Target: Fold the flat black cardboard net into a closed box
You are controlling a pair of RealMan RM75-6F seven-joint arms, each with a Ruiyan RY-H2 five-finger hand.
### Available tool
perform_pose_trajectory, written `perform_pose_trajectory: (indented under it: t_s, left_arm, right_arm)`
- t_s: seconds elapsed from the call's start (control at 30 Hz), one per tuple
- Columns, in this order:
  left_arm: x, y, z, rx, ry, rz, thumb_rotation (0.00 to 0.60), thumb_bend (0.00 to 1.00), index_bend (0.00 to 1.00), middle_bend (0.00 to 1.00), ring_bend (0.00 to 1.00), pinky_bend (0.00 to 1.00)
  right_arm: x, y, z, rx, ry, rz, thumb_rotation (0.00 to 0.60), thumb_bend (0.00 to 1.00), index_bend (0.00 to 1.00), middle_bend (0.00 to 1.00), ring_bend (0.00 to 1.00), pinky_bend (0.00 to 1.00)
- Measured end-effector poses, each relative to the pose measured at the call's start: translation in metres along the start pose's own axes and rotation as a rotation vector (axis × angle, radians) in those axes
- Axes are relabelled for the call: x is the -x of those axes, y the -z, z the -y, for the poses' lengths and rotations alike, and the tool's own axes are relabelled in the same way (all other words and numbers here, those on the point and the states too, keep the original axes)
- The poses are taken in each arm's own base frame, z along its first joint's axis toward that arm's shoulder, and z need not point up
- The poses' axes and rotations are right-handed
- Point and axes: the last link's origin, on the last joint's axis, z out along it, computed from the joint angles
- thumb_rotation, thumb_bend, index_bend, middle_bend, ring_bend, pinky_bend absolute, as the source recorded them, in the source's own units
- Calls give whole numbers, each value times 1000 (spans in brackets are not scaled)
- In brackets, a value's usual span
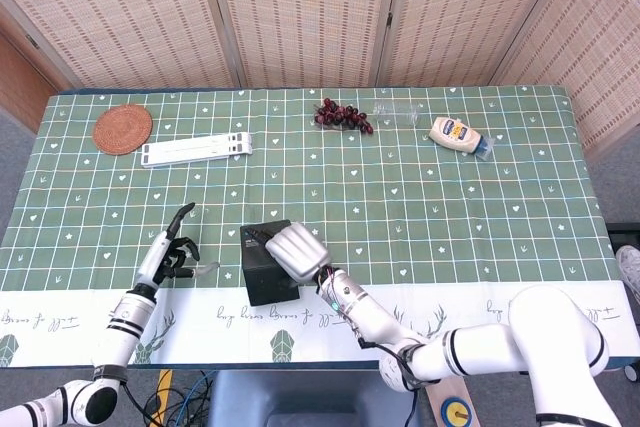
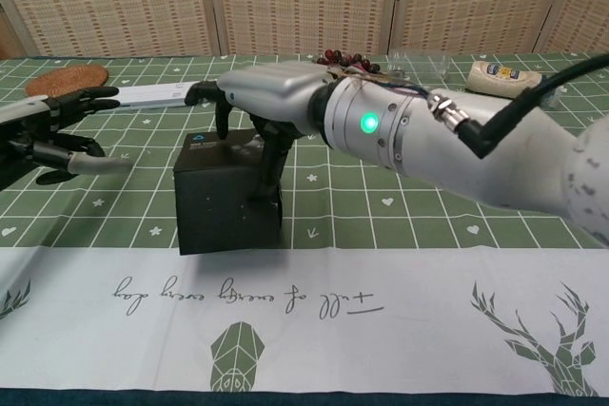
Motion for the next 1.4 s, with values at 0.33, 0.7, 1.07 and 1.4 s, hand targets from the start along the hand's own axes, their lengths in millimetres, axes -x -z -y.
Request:
perform_pose_trajectory:
  t_s: [0.33, 0.7, 1.07, 1.4]
  left_arm:
    - [-8, 5, -4, 14, 25, -1, 600, 145, 0, 0, 578, 934]
    - [-8, 9, -4, 19, 44, 12, 600, 145, 0, 0, 578, 933]
    - [-9, 8, -5, 27, 49, 12, 600, 145, 0, 0, 578, 934]
    - [-10, 8, -6, 30, 56, 11, 600, 145, 0, 0, 578, 934]
  right_arm:
    - [24, 1, -4, -6, 137, -80, 600, 206, 153, 276, 708, 1000]
    - [46, -4, -9, -23, 179, -130, 600, 371, 262, 327, 728, 1000]
    - [53, -3, -11, -33, 204, -132, 600, 446, 279, 354, 735, 1000]
    - [50, -7, -13, -28, 216, -147, 600, 541, 284, 382, 741, 1000]
